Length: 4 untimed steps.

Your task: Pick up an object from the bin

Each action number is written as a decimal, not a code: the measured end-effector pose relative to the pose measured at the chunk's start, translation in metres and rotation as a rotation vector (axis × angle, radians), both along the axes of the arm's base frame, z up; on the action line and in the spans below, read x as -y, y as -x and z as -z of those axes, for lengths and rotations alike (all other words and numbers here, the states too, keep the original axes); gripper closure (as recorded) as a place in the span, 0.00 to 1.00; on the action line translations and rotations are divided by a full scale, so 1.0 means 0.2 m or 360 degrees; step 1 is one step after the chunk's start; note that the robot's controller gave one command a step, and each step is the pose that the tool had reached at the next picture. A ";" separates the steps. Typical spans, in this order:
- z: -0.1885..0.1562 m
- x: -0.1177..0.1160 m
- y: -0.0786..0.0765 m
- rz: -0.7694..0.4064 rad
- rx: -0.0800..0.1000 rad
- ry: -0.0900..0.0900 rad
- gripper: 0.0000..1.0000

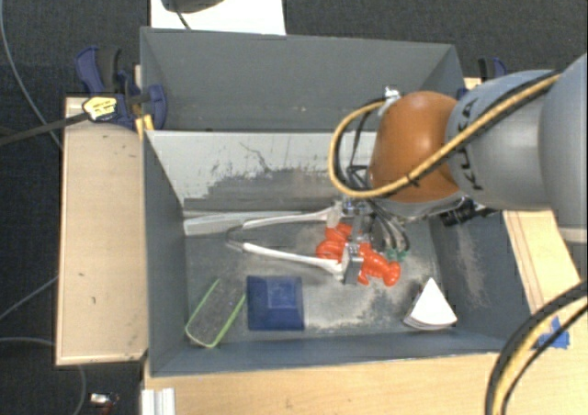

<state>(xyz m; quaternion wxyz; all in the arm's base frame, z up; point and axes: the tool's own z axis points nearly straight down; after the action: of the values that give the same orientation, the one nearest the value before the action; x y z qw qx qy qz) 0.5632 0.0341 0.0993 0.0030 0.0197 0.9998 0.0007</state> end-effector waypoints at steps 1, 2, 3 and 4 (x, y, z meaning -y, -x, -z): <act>0.15 -0.04 0.03 0.0070 0.0021 -0.0005 0.00; 0.14 -0.02 -0.01 0.0124 0.0013 -0.0003 1.00; 0.15 -0.02 -0.01 0.0124 0.0013 -0.0003 1.00; 0.06 -0.02 0.00 0.0124 0.0001 -0.0002 1.00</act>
Offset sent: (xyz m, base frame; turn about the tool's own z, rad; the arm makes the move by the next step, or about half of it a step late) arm 0.0016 0.0038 -0.0293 0.0820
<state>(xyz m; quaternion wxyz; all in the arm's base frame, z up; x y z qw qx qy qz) 0.5626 0.0382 0.0867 0.0032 0.0585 0.9983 0.0014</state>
